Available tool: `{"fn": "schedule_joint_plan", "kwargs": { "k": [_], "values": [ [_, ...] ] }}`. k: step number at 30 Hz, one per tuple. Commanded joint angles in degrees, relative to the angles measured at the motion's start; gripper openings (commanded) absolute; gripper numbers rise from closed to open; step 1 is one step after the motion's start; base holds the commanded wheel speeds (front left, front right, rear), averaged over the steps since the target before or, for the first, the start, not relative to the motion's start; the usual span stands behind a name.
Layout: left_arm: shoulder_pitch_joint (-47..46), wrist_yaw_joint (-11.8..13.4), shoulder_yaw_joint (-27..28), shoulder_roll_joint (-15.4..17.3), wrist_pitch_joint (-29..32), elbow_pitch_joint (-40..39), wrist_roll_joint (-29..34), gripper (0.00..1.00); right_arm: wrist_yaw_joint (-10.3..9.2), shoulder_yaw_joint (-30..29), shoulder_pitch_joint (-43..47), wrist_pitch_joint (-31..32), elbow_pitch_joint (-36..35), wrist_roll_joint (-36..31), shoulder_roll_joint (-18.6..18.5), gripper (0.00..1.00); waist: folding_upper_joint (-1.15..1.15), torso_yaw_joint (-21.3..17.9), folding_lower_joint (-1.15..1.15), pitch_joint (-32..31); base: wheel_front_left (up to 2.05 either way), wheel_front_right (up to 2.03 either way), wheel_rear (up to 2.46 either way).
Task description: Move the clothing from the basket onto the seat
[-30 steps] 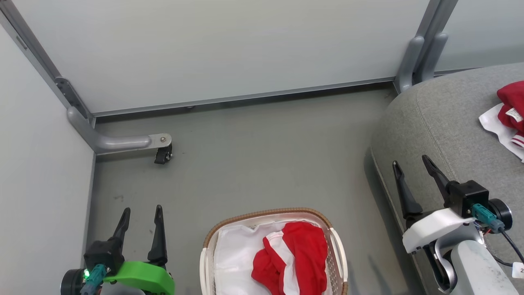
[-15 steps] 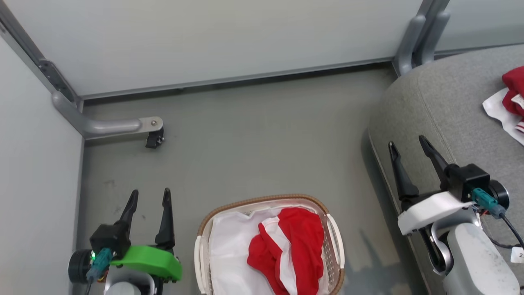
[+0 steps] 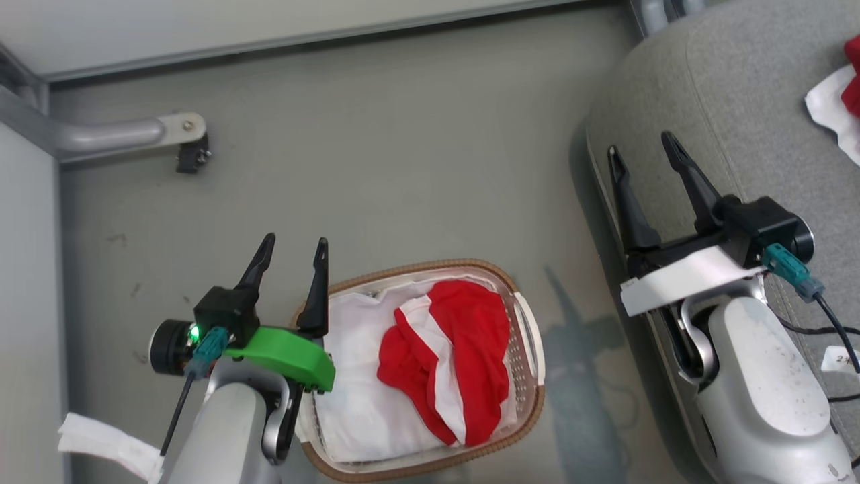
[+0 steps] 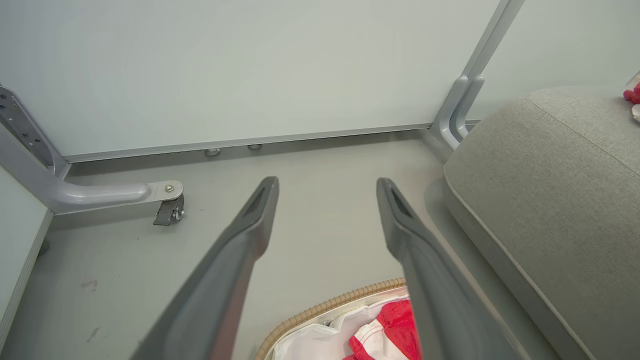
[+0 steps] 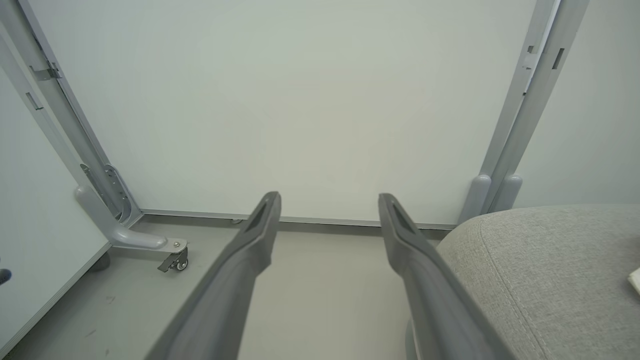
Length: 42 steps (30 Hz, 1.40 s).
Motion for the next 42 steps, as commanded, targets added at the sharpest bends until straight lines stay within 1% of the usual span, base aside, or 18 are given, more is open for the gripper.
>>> {"fn": "schedule_joint_plan", "kwargs": {
  "k": [1,9,12,18,28,30,35,40,42],
  "values": [
    [-2.09,-0.16,-0.56,0.29,-0.05,0.68,0.08,1.0,-0.06,0.38,-1.46,-0.09,-0.57,-0.05,0.19,1.0,0.0,-4.0,0.0,5.91,0.0,0.0,0.0],
    [-8.63,-0.16,-5.71,0.61,-0.05,6.44,-0.73,1.0,-0.06,1.28,-5.08,-0.09,-2.49,0.19,1.44,1.0,0.0,-7.72,0.0,12.66,0.0,0.0,0.0],
    [-10.71,-0.16,-7.52,1.18,-0.05,8.69,-2.16,1.0,-0.06,1.57,-6.27,-0.09,-3.16,0.43,1.74,1.0,0.0,-9.23,0.0,15.1,0.0,0.0,0.0],
    [-15.12,-0.16,-12.82,2.8,-0.05,14.33,-4.88,1.0,-0.07,1.96,-8.07,-0.09,-4.47,1.18,2.15,1.0,0.0,-12.28,0.0,19.96,0.0,0.0,0.0],
    [-20.5,-0.17,-20.83,3.74,-0.05,24.27,-10.53,1.0,-0.06,2.69,-8.89,-0.09,-5.86,3.83,2.22,1.0,0.0,-15.57,0.0,25.65,0.0,0.0,0.0],
    [-21.49,-0.17,-22.48,3.77,-0.05,26.12,-11.62,1.0,-0.06,2.73,-8.9,-0.09,-5.91,3.93,2.24,1.0,0.0,-15.85,0.0,26.35,0.0,0.0,0.0],
    [-23.5,-0.16,-28.44,2.73,0.23,31.57,-16.63,1.0,-0.06,2.05,-8.04,-0.09,-5.43,3.2,2.21,1.0,0.0,-15.33,0.0,27.46,0.0,0.0,0.0],
    [-24.69,-0.16,-33.39,2.11,2.69,35.02,-21.27,1.0,-0.06,1.29,-7.35,-0.09,-5.8,2.59,2.18,1.0,0.0,-14.67,0.0,28.4,0.0,0.0,0.0],
    [-25.22,-0.16,-35.18,2.08,3.36,36.19,-22.22,1.0,-0.06,0.99,-7.28,-0.09,-5.8,2.29,2.19,1.0,0.0,-14.41,0.0,28.67,0.0,0.0,0.0]
  ]
}}
